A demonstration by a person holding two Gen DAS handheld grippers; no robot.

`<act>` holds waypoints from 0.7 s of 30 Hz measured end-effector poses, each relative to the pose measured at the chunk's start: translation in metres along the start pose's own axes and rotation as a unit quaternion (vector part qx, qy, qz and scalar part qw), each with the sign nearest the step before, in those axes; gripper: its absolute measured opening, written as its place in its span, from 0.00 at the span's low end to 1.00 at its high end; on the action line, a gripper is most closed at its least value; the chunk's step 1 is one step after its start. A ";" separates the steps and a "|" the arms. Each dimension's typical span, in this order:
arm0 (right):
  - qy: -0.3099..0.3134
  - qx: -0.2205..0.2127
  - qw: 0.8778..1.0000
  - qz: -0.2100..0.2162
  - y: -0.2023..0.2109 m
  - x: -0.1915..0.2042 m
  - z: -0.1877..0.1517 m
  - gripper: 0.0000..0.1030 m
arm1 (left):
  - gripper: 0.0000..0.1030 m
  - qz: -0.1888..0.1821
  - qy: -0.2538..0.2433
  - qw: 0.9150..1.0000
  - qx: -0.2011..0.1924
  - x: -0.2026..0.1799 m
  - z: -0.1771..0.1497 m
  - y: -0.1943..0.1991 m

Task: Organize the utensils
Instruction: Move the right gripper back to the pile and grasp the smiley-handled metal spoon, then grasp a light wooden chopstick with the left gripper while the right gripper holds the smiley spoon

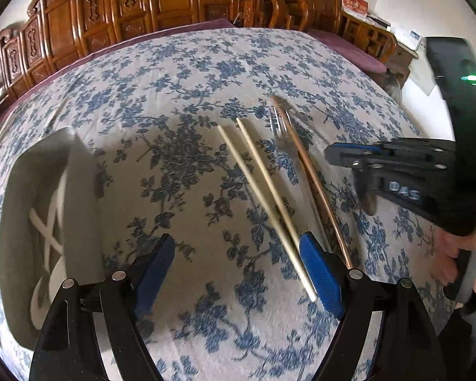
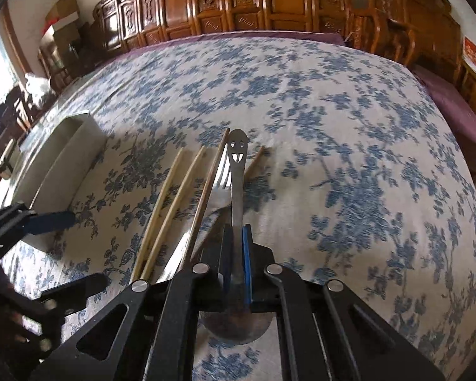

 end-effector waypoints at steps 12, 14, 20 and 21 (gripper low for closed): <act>-0.018 -0.017 1.000 -0.020 0.013 -0.026 -0.005 0.07 | 0.57 0.017 0.007 1.000 0.018 0.001 0.012 -0.032; -0.019 -0.018 0.999 -0.026 0.013 -0.029 -0.006 0.07 | 0.53 0.027 -0.001 1.000 0.015 0.000 0.015 -0.034; -0.019 -0.009 0.998 -0.062 0.012 -0.039 -0.007 0.07 | 0.29 0.043 -0.002 0.999 0.014 0.004 0.023 -0.036; -0.019 -0.004 0.997 -0.071 0.010 -0.042 -0.008 0.07 | 0.26 0.045 0.001 0.999 0.014 0.006 0.024 -0.037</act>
Point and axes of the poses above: each gripper's, at about its wrist camera, not at the fingertips, and y roughly against the way its jaws point, x to its left, z to its top, the point moved 8 cm from there along -y, roughly the way its jaws point, and after that the axes turned 12 degrees about y, right-handed, at the moved point
